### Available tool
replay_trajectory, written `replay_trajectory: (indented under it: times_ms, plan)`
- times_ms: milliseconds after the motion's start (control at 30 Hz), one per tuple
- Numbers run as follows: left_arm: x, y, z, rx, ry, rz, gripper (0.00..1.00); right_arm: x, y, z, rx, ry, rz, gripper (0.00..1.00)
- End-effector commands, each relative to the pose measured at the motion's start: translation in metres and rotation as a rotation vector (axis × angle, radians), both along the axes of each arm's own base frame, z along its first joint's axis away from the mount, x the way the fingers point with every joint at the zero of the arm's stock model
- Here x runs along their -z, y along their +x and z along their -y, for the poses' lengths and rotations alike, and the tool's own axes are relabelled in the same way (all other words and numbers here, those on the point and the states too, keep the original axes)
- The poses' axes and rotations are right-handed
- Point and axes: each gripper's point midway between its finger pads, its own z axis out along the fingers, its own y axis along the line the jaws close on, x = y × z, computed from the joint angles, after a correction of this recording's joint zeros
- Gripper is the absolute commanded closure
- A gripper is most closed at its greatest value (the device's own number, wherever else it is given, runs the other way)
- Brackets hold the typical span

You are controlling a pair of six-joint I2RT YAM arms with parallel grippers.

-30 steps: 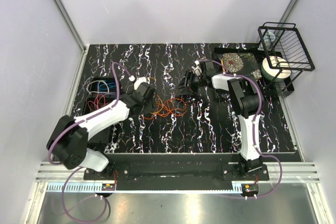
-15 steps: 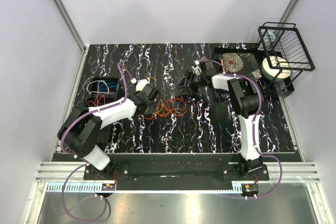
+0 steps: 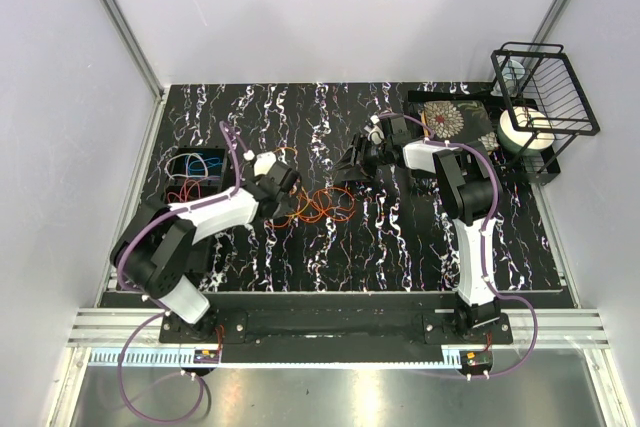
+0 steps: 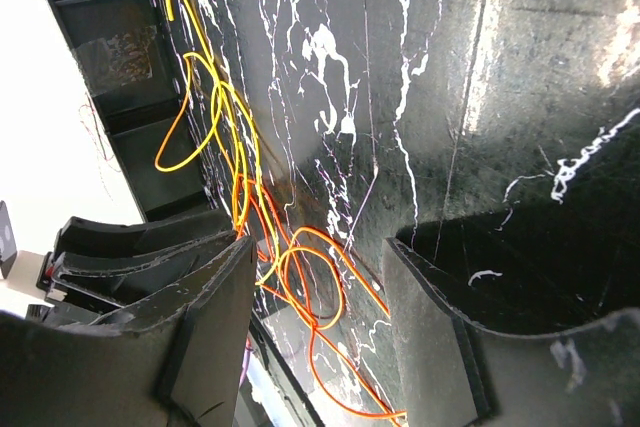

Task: Untangle the cables

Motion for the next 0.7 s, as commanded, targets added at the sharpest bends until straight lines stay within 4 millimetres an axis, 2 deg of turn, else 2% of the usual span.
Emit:
replay_trajectory:
  times_ms: [0, 100, 233, 367, 667]
  plan:
    - [-0.023, 0.008, -0.006, -0.035, -0.019, 0.104, 0.52, 0.043, -0.015, 0.004, -0.002, -0.105, -0.069, 0.39]
    - [-0.032, 0.008, -0.009, -0.038, -0.025, 0.129, 0.50, 0.044, -0.015, 0.004, -0.002, -0.105, -0.072, 0.39]
    - [-0.032, 0.004, -0.014, -0.045, -0.021, 0.132, 0.50, 0.044, -0.014, 0.004, -0.001, -0.104, -0.069, 0.39]
    - [-0.022, 0.003, -0.012, -0.041, -0.016, 0.107, 0.53, 0.044, -0.015, 0.003, -0.004, -0.106, -0.070, 0.39]
    - [-0.005, 0.005, -0.006, -0.032, -0.012, 0.073, 0.53, 0.045, -0.015, 0.003, -0.004, -0.107, -0.073, 0.39]
